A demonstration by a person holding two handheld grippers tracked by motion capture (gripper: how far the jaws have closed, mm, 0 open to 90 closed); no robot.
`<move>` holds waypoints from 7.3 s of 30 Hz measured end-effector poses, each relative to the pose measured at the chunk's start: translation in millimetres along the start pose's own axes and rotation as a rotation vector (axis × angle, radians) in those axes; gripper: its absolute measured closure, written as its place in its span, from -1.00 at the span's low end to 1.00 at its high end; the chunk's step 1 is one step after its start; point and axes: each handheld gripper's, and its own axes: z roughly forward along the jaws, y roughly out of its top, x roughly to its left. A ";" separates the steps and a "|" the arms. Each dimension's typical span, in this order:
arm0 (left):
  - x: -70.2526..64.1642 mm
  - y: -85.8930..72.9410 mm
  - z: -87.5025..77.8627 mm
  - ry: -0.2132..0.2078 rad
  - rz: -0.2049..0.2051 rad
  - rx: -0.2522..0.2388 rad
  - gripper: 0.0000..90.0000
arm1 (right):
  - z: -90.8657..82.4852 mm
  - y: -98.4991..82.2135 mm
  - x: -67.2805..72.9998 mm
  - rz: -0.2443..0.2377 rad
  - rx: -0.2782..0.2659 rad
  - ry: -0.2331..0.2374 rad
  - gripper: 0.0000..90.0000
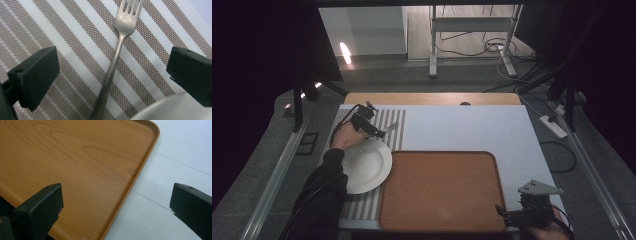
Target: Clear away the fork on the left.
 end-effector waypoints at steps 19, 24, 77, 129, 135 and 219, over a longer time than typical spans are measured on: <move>1.6 -8.6 -1.5 0.041 0.087 0.025 0.77 | 0.2 0.0 0.5 -0.003 0.004 0.005 -1.00; 1.6 -7.9 -1.6 0.026 0.110 0.029 0.90 | 0.5 0.3 0.6 -0.008 0.011 0.009 -1.00; -125.8 41.8 5.1 -0.090 0.248 -0.041 0.90 | 0.0 0.0 0.4 -0.009 0.004 0.015 -1.00; -234.2 -61.8 -4.7 -0.154 0.263 0.038 0.89 | -0.1 0.4 2.0 -0.023 0.004 0.022 -1.00; -235.5 -59.2 -10.2 -0.164 0.268 -0.019 0.72 | 0.1 0.7 2.0 -0.025 0.008 0.022 -1.00; -174.6 -73.3 -11.9 -0.119 0.041 -0.009 0.98 | 2.2 1.2 3.8 -0.047 0.023 0.032 -1.00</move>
